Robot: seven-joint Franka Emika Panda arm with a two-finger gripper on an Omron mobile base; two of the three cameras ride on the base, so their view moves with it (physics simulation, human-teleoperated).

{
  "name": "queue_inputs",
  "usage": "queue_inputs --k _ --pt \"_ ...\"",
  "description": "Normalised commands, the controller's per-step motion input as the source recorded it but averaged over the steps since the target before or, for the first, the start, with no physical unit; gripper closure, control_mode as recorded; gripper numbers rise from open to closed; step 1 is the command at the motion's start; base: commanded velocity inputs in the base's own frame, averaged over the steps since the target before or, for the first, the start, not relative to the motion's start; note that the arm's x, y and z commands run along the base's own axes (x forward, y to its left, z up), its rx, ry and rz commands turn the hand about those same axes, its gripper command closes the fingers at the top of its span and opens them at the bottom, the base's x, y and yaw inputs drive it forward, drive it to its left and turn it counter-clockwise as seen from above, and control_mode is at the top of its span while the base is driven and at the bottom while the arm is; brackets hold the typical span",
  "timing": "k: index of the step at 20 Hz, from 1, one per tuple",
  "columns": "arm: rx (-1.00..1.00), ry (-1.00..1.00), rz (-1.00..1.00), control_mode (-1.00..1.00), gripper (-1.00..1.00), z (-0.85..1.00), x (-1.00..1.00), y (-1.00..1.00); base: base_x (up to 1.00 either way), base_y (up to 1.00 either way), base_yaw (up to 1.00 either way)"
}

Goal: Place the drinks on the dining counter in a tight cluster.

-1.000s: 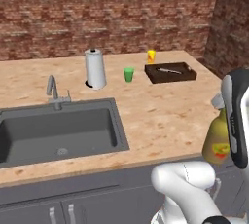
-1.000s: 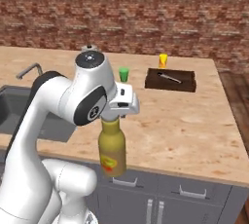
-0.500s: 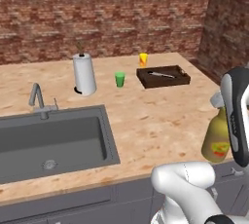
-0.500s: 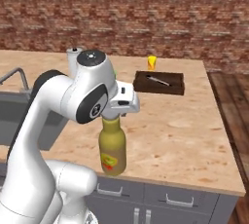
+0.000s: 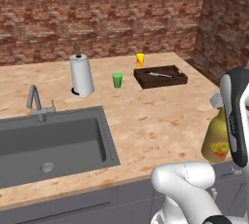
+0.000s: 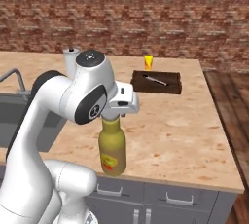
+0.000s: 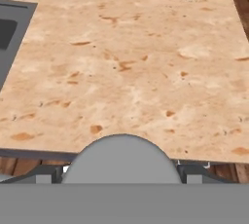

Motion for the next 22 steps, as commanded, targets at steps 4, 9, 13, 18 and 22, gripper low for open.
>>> queue_inputs --k 4,9,13,18,22 --pt "0.00 0.00 0.00 1.00 1.00 0.00 0.00 0.00 0.00 0.00 0.00" --pt "0.00 0.00 0.00 1.00 1.00 0.00 0.00 0.00 0.00 0.00 0.00" --pt "0.00 0.01 0.00 -1.00 1.00 0.00 0.18 0.21 0.00 0.00 0.00" --pt "0.00 0.08 0.00 -1.00 1.00 0.00 0.52 0.35 0.00 0.00 0.00" --pt "0.00 0.02 0.00 -1.00 1.00 -0.03 0.64 0.29 0.00 0.00 0.00"
